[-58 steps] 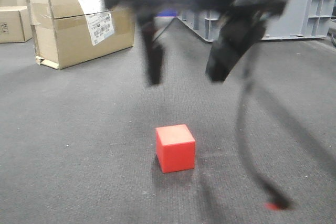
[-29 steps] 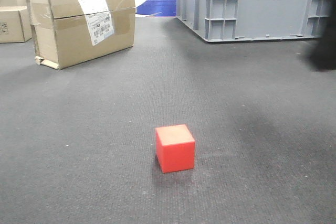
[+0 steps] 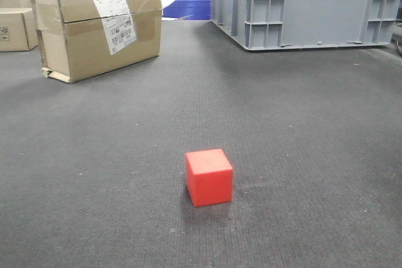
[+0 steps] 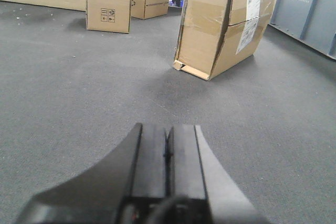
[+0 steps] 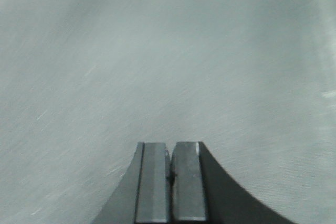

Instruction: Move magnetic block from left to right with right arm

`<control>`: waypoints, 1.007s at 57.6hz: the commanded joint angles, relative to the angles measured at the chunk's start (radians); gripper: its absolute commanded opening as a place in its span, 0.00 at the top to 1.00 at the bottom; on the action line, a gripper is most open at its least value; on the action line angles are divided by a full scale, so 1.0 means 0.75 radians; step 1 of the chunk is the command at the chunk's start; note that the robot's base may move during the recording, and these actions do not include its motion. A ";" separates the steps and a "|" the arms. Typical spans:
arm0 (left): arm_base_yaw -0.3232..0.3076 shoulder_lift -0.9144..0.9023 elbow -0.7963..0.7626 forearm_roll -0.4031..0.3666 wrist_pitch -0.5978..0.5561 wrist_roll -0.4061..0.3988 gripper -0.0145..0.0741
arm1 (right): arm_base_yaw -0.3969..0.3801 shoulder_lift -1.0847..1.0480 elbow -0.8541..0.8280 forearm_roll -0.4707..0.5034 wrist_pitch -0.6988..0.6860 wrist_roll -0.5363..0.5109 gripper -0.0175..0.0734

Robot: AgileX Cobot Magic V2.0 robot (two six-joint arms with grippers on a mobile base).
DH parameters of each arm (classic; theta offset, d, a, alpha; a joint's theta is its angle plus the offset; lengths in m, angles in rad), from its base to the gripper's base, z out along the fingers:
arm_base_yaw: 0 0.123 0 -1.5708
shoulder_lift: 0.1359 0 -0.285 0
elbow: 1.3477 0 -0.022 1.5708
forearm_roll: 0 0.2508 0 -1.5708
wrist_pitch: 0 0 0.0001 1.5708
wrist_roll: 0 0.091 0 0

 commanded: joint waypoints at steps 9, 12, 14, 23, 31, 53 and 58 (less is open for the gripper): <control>0.001 -0.012 0.014 -0.004 -0.113 -0.010 0.98 | -0.012 -0.342 0.125 0.017 -0.155 -0.018 0.78; 0.001 -0.012 0.014 -0.004 -0.113 -0.010 0.98 | -0.012 -0.422 0.153 0.017 -0.155 -0.018 0.78; 0.001 -0.012 0.014 -0.004 -0.113 -0.010 0.98 | -0.012 -0.474 0.166 0.017 -0.155 -0.018 0.78; 0.001 -0.012 0.014 -0.004 -0.113 -0.010 0.98 | -0.012 -0.615 0.177 0.017 -0.143 -0.018 0.78; 0.001 -0.012 0.014 -0.004 -0.113 -0.010 0.98 | -0.012 -0.625 0.179 0.017 -0.142 -0.018 0.78; 0.001 -0.012 0.014 -0.004 -0.113 -0.010 0.98 | -0.012 -0.625 0.193 0.017 -0.281 -0.018 0.78; 0.001 -0.012 0.014 -0.004 -0.113 -0.010 0.98 | -0.018 -0.625 0.237 -0.022 -0.447 -0.016 0.78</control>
